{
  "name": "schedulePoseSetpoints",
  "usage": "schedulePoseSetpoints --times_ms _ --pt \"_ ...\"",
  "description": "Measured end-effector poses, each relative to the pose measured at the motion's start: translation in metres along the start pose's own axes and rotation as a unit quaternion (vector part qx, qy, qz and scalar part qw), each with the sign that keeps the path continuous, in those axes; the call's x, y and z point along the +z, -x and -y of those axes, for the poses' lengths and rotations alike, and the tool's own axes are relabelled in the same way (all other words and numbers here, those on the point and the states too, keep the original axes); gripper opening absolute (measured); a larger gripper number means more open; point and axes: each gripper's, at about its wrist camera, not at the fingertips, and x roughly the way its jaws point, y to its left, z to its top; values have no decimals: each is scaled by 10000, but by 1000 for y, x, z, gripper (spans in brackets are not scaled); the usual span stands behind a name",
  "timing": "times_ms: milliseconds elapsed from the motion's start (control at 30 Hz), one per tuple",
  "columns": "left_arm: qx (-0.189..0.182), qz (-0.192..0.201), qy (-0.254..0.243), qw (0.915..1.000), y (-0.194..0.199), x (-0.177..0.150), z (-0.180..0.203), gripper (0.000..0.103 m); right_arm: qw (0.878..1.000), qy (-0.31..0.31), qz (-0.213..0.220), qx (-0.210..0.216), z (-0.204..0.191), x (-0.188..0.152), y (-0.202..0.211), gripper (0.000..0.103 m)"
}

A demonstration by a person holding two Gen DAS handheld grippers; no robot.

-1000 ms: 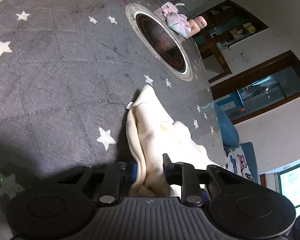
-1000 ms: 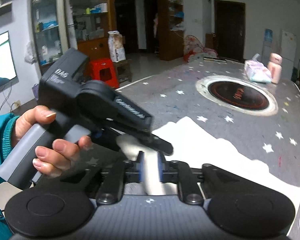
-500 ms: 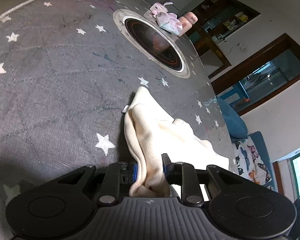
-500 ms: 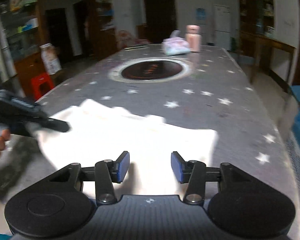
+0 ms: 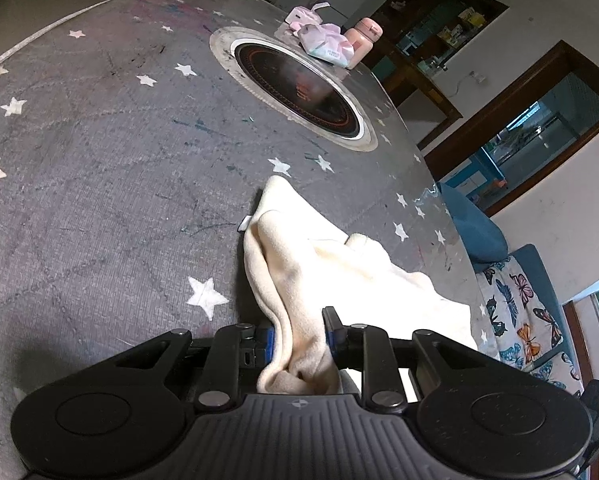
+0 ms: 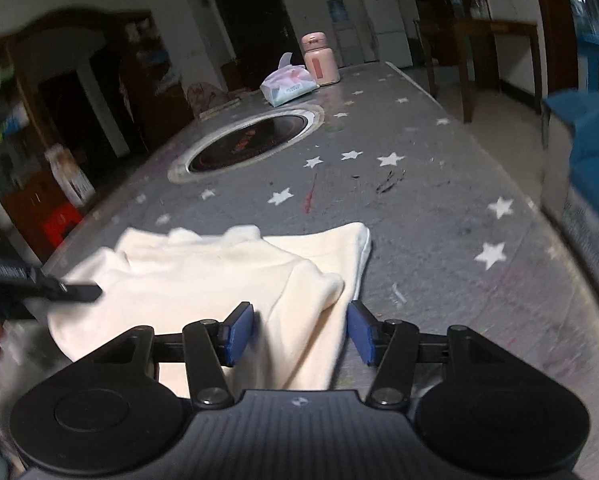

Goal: Fold clothes

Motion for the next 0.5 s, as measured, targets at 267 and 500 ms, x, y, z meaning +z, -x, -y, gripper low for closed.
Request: schedulePoseSetpoints --times_ms 267,500 --pt "134 65 -331 9993 -1 -2 9 25 9999 -106 -26 -15 0 -1 0 35" --pt "279 137 -623 9976 0 -3 15 21 9996 -227 154 5 -6 -4 3 15"
